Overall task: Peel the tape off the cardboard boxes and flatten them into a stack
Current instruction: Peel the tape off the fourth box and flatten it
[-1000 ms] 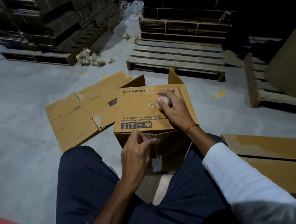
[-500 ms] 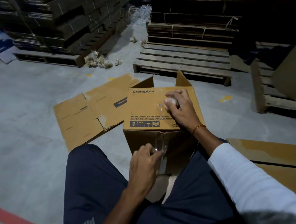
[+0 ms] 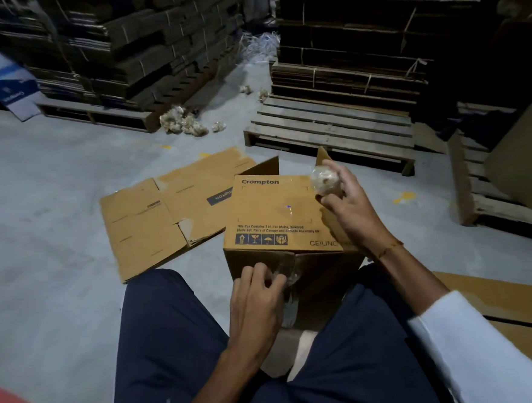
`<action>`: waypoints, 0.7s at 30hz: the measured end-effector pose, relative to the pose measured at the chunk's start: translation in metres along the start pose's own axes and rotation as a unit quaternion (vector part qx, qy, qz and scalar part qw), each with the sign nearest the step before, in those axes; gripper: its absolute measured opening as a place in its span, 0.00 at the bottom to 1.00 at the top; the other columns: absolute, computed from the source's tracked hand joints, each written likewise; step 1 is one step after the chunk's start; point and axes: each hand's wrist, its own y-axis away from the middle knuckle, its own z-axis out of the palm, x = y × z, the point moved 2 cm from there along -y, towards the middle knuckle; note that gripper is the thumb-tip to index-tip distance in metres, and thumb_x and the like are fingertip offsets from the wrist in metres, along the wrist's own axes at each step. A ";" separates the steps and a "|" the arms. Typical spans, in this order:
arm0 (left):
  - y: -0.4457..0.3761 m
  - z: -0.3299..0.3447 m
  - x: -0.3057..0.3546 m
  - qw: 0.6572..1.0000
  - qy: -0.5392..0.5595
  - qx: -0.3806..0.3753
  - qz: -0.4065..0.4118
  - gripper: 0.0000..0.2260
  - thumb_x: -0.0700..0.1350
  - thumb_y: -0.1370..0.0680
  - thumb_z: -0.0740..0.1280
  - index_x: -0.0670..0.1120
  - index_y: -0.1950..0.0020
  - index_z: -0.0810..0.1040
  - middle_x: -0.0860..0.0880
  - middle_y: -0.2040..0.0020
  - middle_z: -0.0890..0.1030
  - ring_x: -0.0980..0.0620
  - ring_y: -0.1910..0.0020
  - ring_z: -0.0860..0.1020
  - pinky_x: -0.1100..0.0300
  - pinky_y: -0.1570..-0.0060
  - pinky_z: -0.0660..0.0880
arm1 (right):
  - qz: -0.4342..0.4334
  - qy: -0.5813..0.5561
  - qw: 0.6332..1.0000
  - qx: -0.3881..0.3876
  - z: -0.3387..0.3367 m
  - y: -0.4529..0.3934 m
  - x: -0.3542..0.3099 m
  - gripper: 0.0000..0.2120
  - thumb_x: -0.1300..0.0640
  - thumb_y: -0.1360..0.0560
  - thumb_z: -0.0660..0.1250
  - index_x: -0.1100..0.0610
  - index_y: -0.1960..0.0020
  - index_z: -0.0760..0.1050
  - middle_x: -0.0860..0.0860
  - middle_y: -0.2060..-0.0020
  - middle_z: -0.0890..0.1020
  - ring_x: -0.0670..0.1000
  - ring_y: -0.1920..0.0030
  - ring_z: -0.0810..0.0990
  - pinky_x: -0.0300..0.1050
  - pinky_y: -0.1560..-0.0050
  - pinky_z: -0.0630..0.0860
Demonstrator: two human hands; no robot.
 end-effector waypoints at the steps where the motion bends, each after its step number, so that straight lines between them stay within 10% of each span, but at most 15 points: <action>1: 0.000 0.001 -0.001 1.000 -0.001 -0.004 0.000 0.10 0.39 0.26 0.74 0.48 0.49 0.77 0.50 0.54 0.70 0.51 0.57 0.66 0.55 0.66 0.69 | -0.013 -0.015 1.000 -0.015 0.001 0.016 -0.011 0.29 0.66 0.20 0.64 0.39 0.29 0.67 0.51 0.31 0.67 0.51 0.40 0.79 0.44 0.53 0.83; 9: 0.004 -0.001 0.007 0.998 -0.001 -0.023 0.062 0.14 0.40 0.32 0.78 0.48 0.51 0.78 0.50 0.56 0.73 0.51 0.57 0.68 0.59 0.63 0.62 | 0.107 -0.112 0.984 -0.091 0.025 0.126 0.031 0.15 0.60 0.21 0.69 0.50 0.36 0.74 0.51 0.43 0.85 0.51 0.42 0.83 0.44 0.44 0.80; 21: 0.009 -0.006 0.009 0.997 0.005 -0.007 0.077 0.14 0.42 0.32 0.80 0.48 0.53 0.78 0.49 0.55 0.75 0.49 0.56 0.70 0.55 0.64 0.69 | 0.257 -0.248 0.931 -0.078 0.055 0.114 0.060 0.13 0.58 0.16 0.60 0.57 0.37 0.80 0.58 0.44 0.85 0.54 0.44 0.84 0.55 0.44 0.81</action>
